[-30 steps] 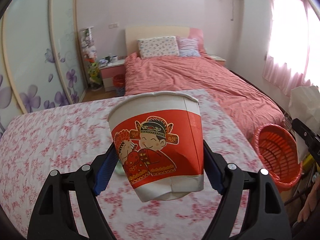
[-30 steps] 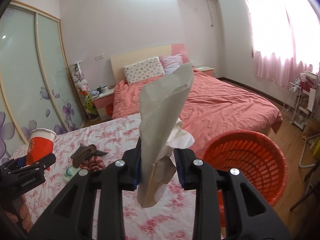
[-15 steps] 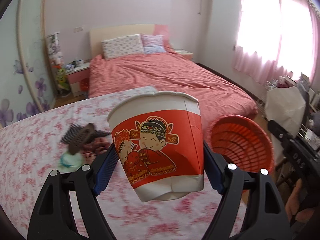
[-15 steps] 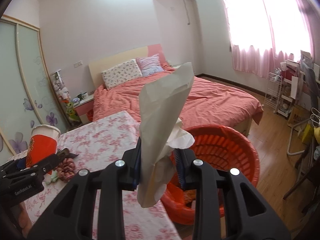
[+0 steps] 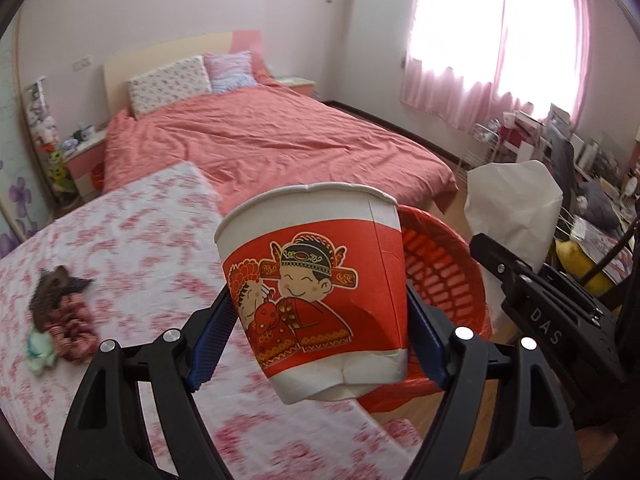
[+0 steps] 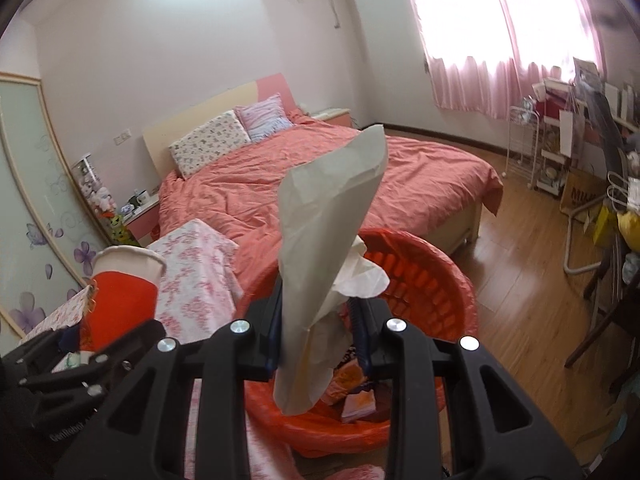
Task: Collect trash
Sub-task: 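Drop tissue from right tool into orange basket while left tool drops the cup there, then move both open tools back over the bed toward the scrunchie and green cloth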
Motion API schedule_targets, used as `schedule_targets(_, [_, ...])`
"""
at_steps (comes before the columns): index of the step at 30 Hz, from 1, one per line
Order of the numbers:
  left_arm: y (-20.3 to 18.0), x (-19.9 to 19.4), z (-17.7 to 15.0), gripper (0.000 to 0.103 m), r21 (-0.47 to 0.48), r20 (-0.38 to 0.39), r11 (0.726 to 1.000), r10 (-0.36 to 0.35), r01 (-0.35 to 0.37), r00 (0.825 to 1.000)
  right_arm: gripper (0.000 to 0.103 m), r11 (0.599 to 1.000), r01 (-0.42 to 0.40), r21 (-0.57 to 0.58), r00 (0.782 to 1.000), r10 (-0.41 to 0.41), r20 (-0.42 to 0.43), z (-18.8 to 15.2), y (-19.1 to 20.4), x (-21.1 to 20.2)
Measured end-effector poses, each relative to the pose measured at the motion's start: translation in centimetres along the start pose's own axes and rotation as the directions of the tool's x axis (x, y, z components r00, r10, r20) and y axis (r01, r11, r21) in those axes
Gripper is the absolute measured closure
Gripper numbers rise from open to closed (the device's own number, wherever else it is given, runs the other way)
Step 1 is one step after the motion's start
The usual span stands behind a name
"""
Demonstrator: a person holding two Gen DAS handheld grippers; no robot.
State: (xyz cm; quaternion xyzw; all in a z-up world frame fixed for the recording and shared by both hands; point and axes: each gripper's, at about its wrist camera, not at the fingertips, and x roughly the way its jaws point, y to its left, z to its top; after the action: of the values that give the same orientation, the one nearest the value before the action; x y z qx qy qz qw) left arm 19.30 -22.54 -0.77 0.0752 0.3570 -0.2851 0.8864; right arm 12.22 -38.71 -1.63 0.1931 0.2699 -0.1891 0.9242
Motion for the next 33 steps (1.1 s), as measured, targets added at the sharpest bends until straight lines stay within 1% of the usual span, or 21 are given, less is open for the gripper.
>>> schedule_targets(3, [-1.0,1.8,0.3,0.025,0.017,-0.023,1.0,-0.018,0.019,1.0,0.074,1.0,0.001,0.025,1.0,0.0,-0.016,0.2,-1.5,0.9])
schedule_targets(8, [-1.6,3.6,0.3,0.025,0.022,-0.053,0.999,-0.029,0.03,0.998,0.074,0.998,-0.009,0.06,1.0,0.011,-0.026,0.8,-3.6,2.1])
schedule_targets(14, [-2.9,5.4,1.0,0.024,0.016,-0.077,0.999,-0.048,0.049,0.996,0.074,0.996,-0.021,0.083,0.999,0.024,-0.029,1.4,-4.9,2.7])
schedule_targets(16, [-3.1,5.9,1.1,0.023,0.014,-0.087,0.998,-0.052,0.053,0.995,0.07,0.995,-0.032,0.095,0.999,0.035,-0.037,1.5,-5.2,3.1])
schedule_targets(17, [-3.0,6.1,1.1,0.023,0.01,-0.094,0.998,-0.053,0.054,0.994,0.065,0.994,-0.038,0.103,0.998,0.043,-0.042,1.5,-5.3,3.3])
schedule_targets(19, [-2.5,6.2,0.9,0.014,-0.005,-0.102,0.999,-0.047,0.047,0.994,0.058,0.992,-0.043,0.121,0.998,0.049,-0.042,1.6,-5.6,3.6])
schedule_targets(20, [-2.3,6.0,0.8,0.012,-0.012,-0.101,0.999,-0.04,0.039,0.994,0.054,0.991,-0.049,0.126,0.998,0.054,-0.043,1.6,-5.5,3.6])
schedule_targets(22, [-1.9,6.0,0.7,0.011,-0.016,-0.106,1.0,-0.027,0.025,0.994,0.05,0.991,-0.049,0.127,0.998,0.055,-0.044,1.6,-5.2,3.7])
schedule_targets(25, [-0.8,5.7,0.4,0.011,-0.032,-0.112,0.999,0.003,-0.006,0.994,0.041,0.994,-0.038,0.107,0.998,0.042,-0.038,1.5,-4.6,3.7])
schedule_targets(27, [0.2,5.2,0.1,0.011,-0.048,-0.11,0.998,0.033,-0.038,0.993,0.027,0.996,-0.028,0.088,0.999,0.03,-0.03,1.4,-3.9,3.5])
schedule_targets(28, [0.7,5.0,0.0,0.011,-0.054,-0.108,0.997,0.049,-0.055,0.993,0.025,0.997,-0.018,0.071,0.999,0.02,-0.028,1.3,-3.5,3.5])
schedule_targets(33, [4.6,3.2,-1.1,0.011,-0.1,-0.102,0.984,0.135,-0.145,0.986,0.024,0.999,-0.014,0.047,0.999,0.016,-0.043,1.2,-2.2,3.7])
